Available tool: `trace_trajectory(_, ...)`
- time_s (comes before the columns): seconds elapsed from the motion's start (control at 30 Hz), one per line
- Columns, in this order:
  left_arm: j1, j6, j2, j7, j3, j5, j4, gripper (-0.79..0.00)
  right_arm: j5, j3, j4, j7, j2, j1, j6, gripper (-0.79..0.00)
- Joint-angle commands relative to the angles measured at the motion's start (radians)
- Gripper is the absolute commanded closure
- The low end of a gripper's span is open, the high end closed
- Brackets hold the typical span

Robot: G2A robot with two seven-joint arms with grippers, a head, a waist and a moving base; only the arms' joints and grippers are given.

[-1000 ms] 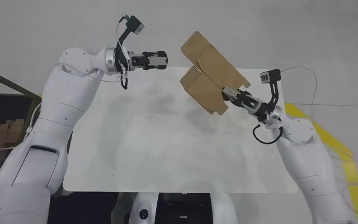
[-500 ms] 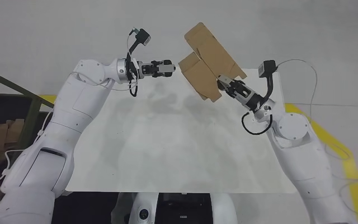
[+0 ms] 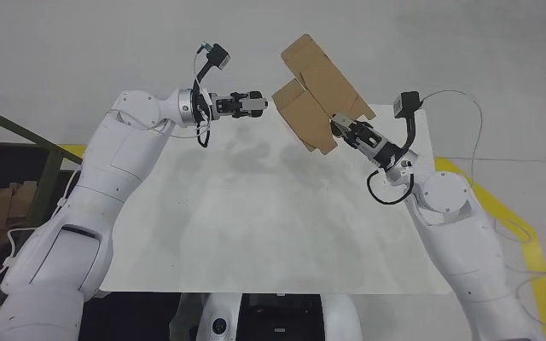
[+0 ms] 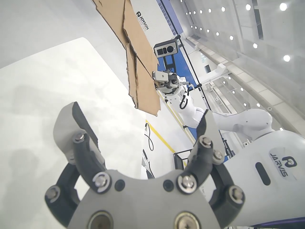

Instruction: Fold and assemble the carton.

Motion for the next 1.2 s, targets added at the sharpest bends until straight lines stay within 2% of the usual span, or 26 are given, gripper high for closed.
trace_trajectory(0.0,0.018,0.026,0.000,0.040,-0.002,0.023,-0.029,-0.785,-0.001,-0.006,-0.003,-0.029,-0.003,-0.006,0.015,0.000)
trace_trajectory(0.17,0.059,0.067,0.000,0.092,-0.010,0.031,-0.081,-0.785,0.044,-0.050,0.007,-0.140,-0.023,0.019,0.087,0.000)
trace_trajectory(0.33,0.088,0.100,-0.008,0.099,0.001,-0.007,-0.111,-0.785,0.065,-0.097,0.014,-0.233,-0.045,0.048,0.131,0.000)
trace_trajectory(0.67,0.068,0.127,-0.051,0.165,0.045,-0.080,-0.026,-0.785,-0.033,-0.152,-0.053,-0.394,-0.069,0.046,0.207,0.000)
trace_trajectory(0.83,0.054,0.131,-0.071,0.175,0.060,-0.105,0.011,-0.785,-0.062,-0.161,-0.080,-0.420,-0.077,0.036,0.231,0.000)
trace_trajectory(0.9,0.048,0.141,-0.080,0.170,0.065,-0.126,0.026,-0.711,-0.061,-0.164,-0.077,-0.423,-0.081,0.035,0.231,0.000)
trace_trajectory(1.03,0.035,0.157,-0.096,0.149,0.069,-0.178,0.070,-0.385,-0.059,-0.169,-0.070,-0.428,-0.088,0.036,0.225,0.000)
trace_trajectory(1.17,0.023,0.154,-0.109,0.128,0.075,-0.194,0.101,-0.342,-0.063,-0.169,-0.067,-0.430,-0.094,0.036,0.224,0.000)
